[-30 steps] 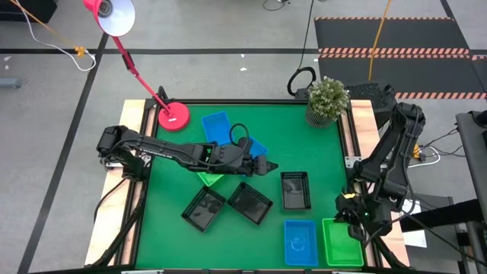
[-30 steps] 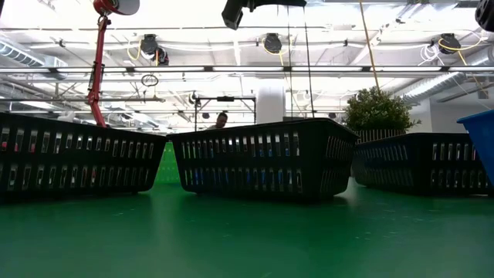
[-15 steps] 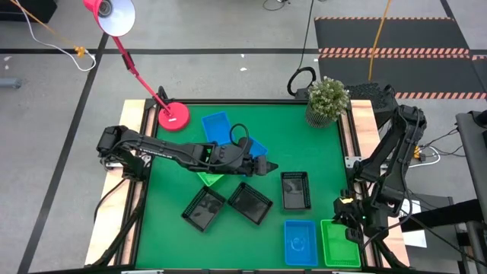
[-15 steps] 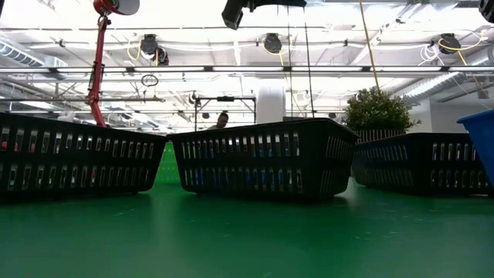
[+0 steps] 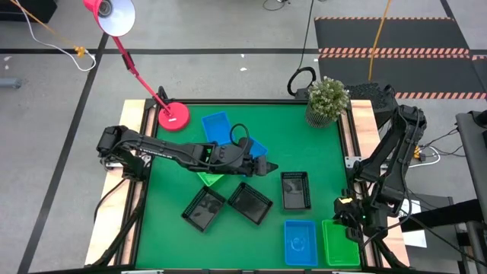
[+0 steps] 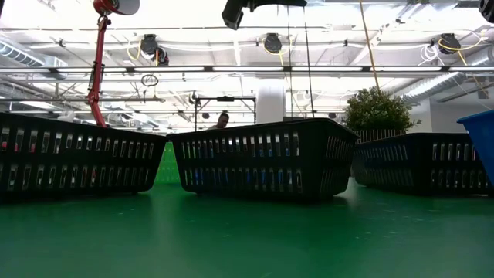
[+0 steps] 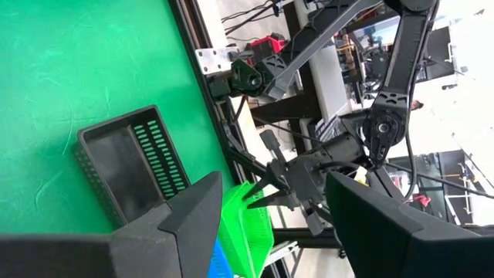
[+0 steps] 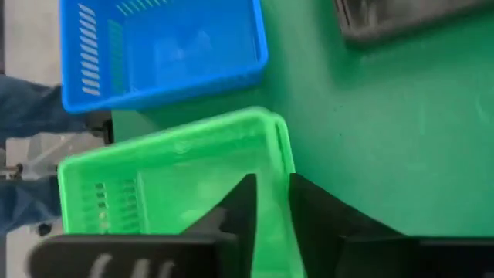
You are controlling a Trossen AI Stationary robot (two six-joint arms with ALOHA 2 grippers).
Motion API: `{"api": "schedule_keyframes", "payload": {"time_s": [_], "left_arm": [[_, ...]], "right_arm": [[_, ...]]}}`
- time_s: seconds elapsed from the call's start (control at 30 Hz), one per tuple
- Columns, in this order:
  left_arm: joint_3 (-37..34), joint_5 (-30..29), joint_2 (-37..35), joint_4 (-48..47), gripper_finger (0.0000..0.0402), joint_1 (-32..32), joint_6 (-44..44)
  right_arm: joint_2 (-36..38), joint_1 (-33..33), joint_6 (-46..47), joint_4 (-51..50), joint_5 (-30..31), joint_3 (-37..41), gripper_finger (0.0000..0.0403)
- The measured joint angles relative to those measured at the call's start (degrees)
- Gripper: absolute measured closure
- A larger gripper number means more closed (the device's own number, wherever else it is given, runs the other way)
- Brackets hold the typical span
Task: Stack baskets by color
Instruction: Stack the top green bin on the bottom green bin, then stack the left black bin on the right black bin
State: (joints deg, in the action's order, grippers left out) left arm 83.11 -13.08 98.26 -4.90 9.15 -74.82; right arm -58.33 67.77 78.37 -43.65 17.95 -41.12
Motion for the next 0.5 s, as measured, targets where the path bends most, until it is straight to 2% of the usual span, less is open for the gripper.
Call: {"api": "schedule_keyframes", "payload": {"time_s": [0.17, 0.27, 0.5], "left_arm": [[0.00, 0.04, 0.00, -0.02, 0.0170, 0.00, 0.23], [0.00, 0.07, 0.00, -0.05, 0.0170, 0.00, 0.67], [0.00, 0.07, 0.00, -0.02, 0.0170, 0.00, 1.63]], "right_arm": [[0.03, 0.00, 0.09, -0.38, -1.74, 0.00, 0.0268], [1.14, 0.00, 1.49, -0.33, -1.76, 0.00, 0.0246], [8.03, -1.84, 3.55, 0.04, -1.66, 0.00, 0.0244]]}}
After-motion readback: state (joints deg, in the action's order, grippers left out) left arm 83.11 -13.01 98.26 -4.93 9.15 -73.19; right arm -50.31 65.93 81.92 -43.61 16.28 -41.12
